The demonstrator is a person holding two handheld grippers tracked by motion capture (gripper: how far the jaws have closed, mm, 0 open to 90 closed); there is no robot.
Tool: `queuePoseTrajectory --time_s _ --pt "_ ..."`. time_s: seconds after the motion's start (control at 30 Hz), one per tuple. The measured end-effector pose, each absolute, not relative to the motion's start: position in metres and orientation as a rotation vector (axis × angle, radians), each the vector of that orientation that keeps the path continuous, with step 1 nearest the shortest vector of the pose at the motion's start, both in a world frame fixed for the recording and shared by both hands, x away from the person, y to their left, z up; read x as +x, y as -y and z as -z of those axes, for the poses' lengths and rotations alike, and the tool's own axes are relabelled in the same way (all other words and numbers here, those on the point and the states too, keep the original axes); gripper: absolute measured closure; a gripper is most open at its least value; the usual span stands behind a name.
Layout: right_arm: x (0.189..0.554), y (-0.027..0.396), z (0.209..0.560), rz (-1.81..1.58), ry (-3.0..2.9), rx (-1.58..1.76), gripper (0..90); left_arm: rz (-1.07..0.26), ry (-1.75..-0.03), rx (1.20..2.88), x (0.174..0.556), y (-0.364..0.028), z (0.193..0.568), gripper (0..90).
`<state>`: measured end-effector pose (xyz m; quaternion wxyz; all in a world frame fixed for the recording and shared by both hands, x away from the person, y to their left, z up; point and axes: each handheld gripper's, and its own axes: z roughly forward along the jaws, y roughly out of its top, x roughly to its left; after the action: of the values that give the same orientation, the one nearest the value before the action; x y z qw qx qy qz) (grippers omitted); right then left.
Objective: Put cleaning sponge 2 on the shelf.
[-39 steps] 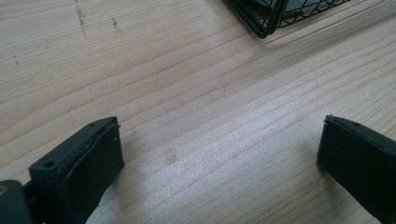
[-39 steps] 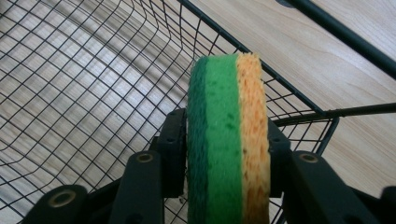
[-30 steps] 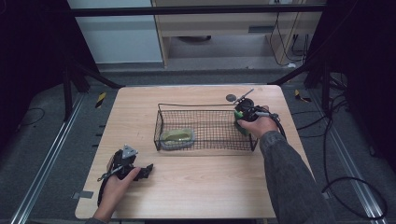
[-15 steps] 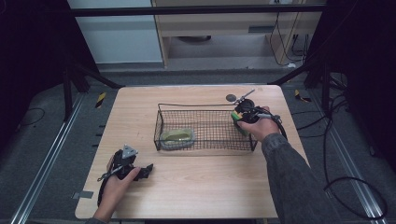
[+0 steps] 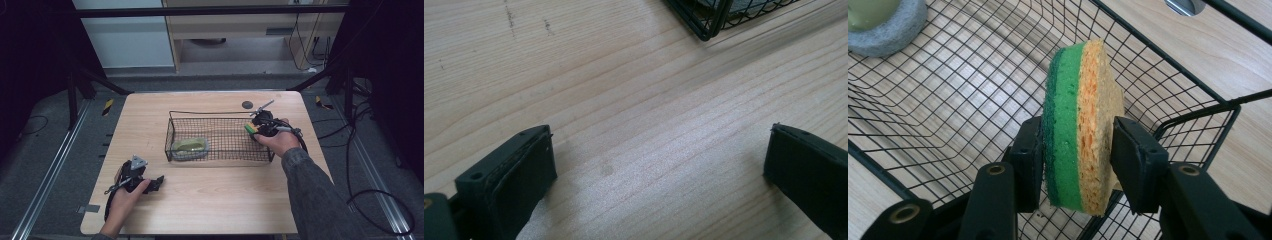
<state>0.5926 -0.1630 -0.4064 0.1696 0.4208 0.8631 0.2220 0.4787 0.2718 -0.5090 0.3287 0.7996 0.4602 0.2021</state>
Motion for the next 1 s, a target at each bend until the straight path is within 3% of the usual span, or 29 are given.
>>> queuePoseTrajectory --time_s 0.67,1.0 --pt "0.578 0.157 0.401 -0.710 -2.465 1.187 50.3 -0.529 -1.203 2.097 0.479 -0.272 0.509 0.0" --pt "0.563 0.177 0.391 -0.793 -2.300 1.256 25.6 -0.529 -1.203 2.098 0.479 -0.272 0.509 0.0"
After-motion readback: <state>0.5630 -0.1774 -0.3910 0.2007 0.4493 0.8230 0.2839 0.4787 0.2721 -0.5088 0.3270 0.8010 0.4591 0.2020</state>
